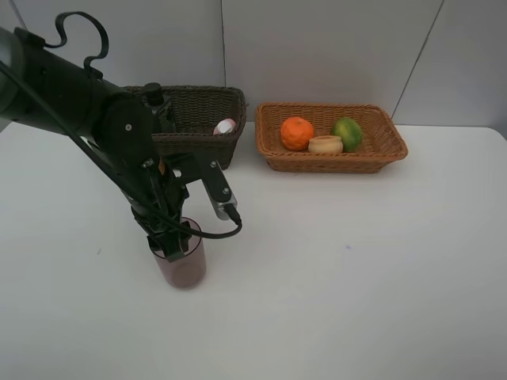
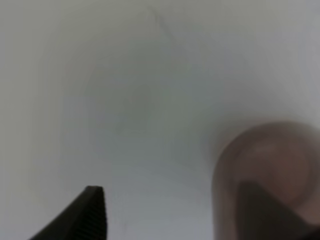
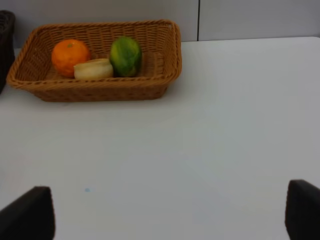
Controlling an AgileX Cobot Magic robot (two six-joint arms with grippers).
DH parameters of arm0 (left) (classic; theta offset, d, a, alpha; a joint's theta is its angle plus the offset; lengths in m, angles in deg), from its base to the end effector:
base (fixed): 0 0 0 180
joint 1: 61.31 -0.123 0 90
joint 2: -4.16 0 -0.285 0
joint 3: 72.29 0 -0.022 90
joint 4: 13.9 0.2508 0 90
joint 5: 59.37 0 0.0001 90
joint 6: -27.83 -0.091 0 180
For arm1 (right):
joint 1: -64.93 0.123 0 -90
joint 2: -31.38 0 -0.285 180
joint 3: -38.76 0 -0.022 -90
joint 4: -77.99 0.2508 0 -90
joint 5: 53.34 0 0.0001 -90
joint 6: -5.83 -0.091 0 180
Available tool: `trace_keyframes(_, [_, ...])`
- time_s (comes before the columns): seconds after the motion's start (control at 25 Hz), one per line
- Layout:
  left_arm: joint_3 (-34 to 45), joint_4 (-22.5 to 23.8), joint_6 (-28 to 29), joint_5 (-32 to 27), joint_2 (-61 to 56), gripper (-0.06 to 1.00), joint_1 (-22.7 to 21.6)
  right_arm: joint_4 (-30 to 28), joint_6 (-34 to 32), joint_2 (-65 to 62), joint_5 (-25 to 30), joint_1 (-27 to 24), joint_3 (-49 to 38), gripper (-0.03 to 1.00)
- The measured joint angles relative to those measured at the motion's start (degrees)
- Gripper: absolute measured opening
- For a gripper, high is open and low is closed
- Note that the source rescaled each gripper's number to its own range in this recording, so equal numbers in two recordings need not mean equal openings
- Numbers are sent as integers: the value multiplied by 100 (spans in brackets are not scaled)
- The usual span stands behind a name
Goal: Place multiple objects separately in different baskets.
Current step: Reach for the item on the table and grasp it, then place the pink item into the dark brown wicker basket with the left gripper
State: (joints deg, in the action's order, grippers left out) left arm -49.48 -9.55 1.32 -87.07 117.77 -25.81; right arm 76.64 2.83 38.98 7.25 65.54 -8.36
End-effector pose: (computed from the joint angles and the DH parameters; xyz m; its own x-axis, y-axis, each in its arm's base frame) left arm 0.2688 -0.1878 0.1302 -0.3861 0.8959 -0.2199 0.8896 0.4246 0.1681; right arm -0.0082 -0.0020 0.2845 -0.4267 0.0362 -0.9037 0.0253 0.9993 0.0281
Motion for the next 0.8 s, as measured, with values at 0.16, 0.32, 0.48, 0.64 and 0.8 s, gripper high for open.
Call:
trace_keyframes(0.16, [0, 0, 11, 40, 0, 9, 0, 0, 0, 0, 0, 0, 0, 100])
trace_keyframes(0.32, [-5, -90, 33, 27, -36, 0, 6, 0, 0, 0, 0, 0, 0, 100])
trace_keyframes(0.48, [-5, -91, 39, 27, -36, 0, 6, 0, 0, 0, 0, 0, 0, 100])
trace_keyframes(0.64, [-5, -91, 39, 27, -36, 0, 6, 0, 0, 0, 0, 0, 0, 100])
trace_keyframes(0.8, [-5, -103, 39, 22, -36, 0, 6, 0, 0, 0, 0, 0, 0, 100])
